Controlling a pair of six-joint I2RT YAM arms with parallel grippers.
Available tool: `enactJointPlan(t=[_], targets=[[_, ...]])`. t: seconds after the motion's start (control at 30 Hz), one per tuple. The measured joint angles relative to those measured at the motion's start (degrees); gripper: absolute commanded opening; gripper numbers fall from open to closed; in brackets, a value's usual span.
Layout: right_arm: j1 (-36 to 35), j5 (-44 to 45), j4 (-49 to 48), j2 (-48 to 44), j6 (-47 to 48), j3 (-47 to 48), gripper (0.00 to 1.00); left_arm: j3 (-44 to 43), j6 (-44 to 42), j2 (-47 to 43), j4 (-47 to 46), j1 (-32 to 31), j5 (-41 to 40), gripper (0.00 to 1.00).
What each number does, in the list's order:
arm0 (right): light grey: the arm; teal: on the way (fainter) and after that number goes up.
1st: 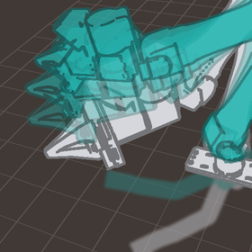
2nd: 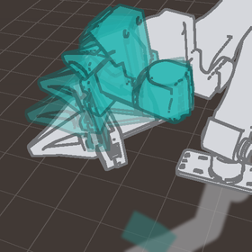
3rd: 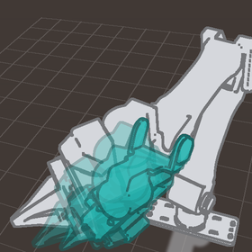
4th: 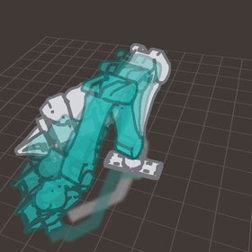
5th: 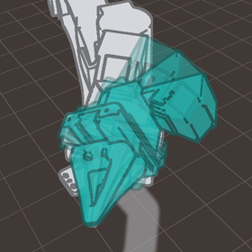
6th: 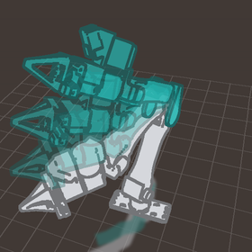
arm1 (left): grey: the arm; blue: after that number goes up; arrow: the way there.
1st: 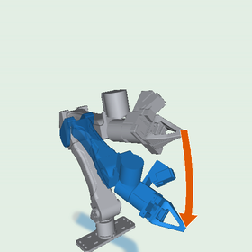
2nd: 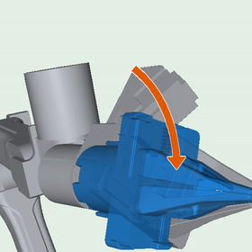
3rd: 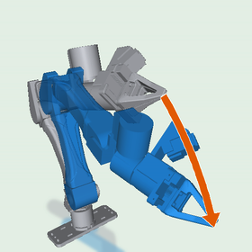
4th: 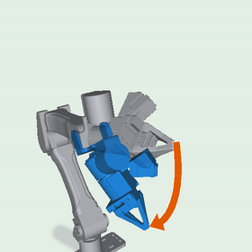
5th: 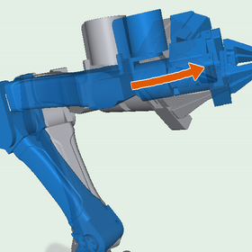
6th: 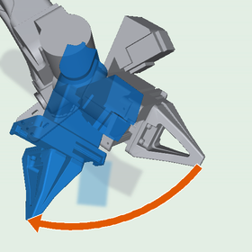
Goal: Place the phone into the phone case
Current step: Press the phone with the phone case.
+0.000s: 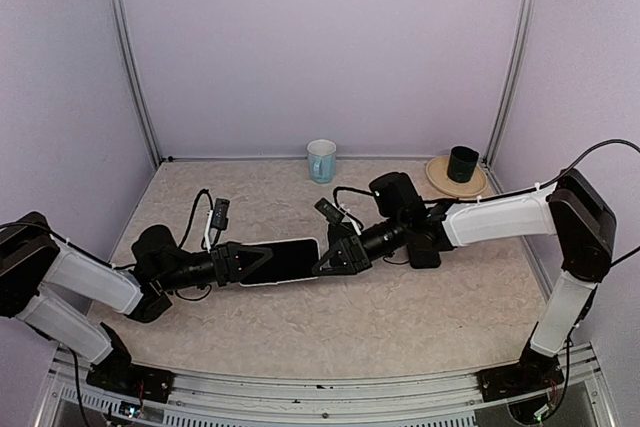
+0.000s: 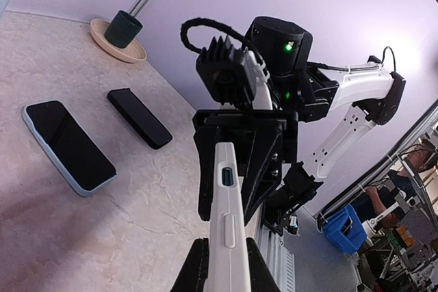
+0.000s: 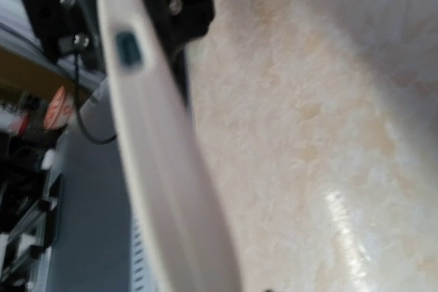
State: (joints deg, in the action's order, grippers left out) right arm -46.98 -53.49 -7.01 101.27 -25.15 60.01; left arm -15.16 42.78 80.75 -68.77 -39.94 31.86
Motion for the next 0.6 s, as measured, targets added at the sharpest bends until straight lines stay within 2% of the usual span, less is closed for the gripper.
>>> enactJointPlan(t=[0.2, 0.4, 0.6], targets=[[-0.17, 5.60, 5.66, -2.86, 6.05, 1.77, 0.44, 0.00, -0.04, 0.00, 0.92, -0.02, 0.28, 0.00], [-0.22, 13.70, 9.20, -9.18, 15.47, 0.28, 0.70, 0.00, -0.04, 0.02, 1.29, -0.02, 0.87, 0.00], [-1.79, 22.45, 9.97, -14.75, 25.75, -3.13, 0.79, -0.20, -0.04, 0.81, 2.05, -0.02, 1.79, 0.00]])
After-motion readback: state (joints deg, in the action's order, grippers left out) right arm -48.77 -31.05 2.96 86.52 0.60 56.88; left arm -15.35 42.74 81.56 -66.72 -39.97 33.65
